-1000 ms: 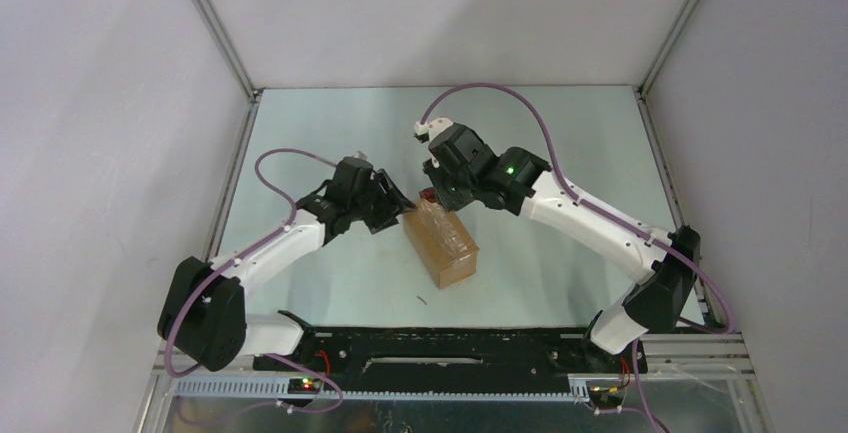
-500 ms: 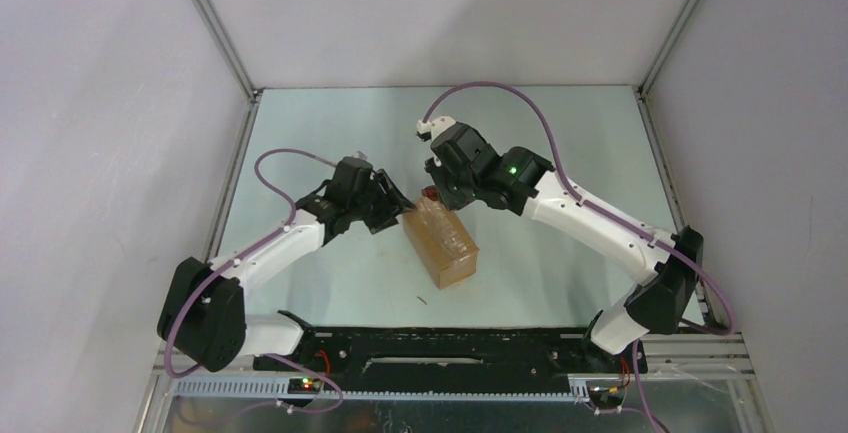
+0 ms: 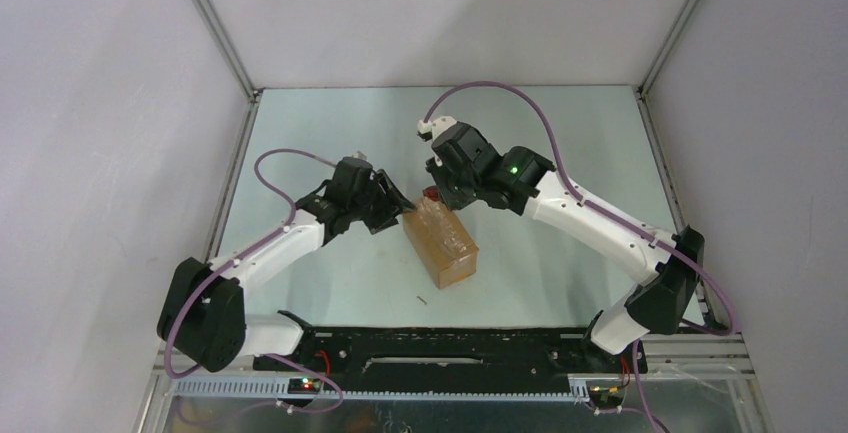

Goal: Unpack the express box
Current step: Cut the express box at the center of the board.

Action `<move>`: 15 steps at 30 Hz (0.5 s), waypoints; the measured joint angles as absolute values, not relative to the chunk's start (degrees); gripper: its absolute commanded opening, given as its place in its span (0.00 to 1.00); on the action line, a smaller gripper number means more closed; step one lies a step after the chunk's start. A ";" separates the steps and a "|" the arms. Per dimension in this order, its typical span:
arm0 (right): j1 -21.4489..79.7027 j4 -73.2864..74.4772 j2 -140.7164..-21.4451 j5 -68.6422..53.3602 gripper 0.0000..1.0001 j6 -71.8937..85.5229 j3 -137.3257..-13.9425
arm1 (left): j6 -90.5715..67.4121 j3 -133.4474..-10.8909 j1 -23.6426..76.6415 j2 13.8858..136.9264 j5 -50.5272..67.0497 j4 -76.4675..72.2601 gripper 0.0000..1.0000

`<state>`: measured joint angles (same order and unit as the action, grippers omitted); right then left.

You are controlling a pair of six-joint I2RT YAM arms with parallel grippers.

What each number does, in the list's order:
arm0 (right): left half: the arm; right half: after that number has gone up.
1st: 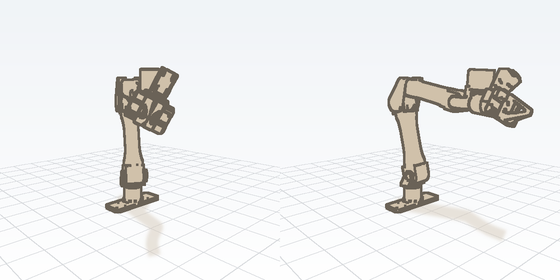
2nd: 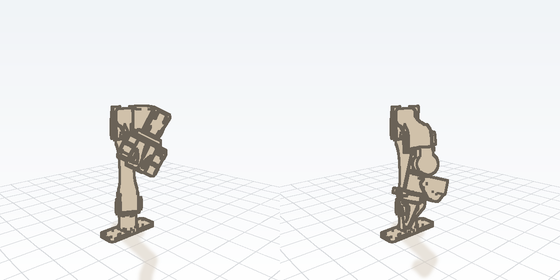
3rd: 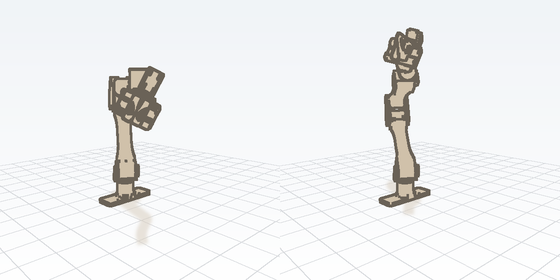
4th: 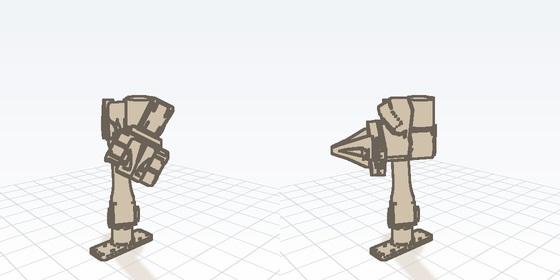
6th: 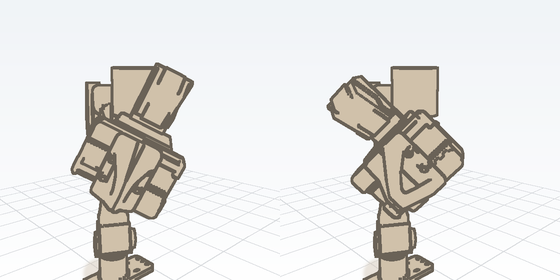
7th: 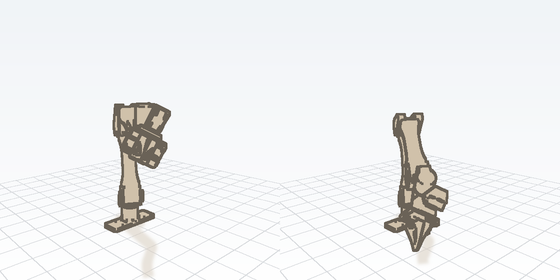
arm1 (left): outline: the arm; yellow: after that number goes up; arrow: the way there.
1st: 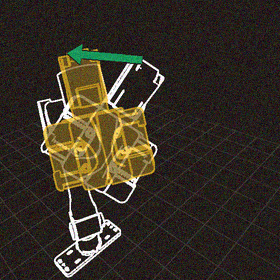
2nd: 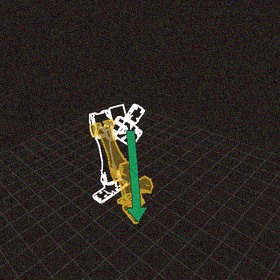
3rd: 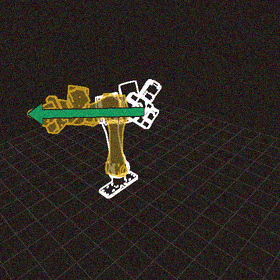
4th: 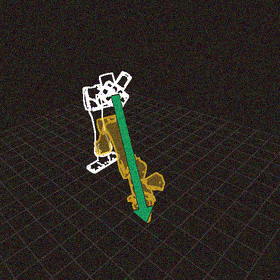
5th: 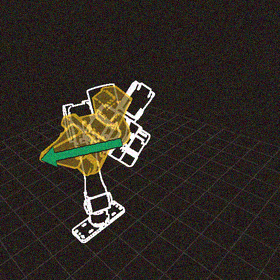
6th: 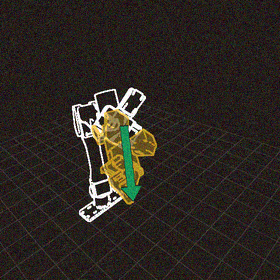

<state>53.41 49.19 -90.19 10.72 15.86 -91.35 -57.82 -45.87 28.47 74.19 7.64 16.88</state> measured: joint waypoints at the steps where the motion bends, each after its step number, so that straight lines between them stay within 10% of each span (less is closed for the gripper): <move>1: 53.41 49.19 -90.19 10.70 0.00 15.86 -91.35 | -57.82 -45.87 28.47 74.19 7.66 16.88 0.61; 15: 53.58 49.32 -90.19 9.80 0.00 15.84 -91.35 | -57.84 -45.87 28.47 74.19 7.70 16.88 0.60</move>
<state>53.58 49.32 -90.19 9.80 15.84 -91.35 -57.84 -45.87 28.47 74.19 7.70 16.88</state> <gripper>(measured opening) 0.227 0.605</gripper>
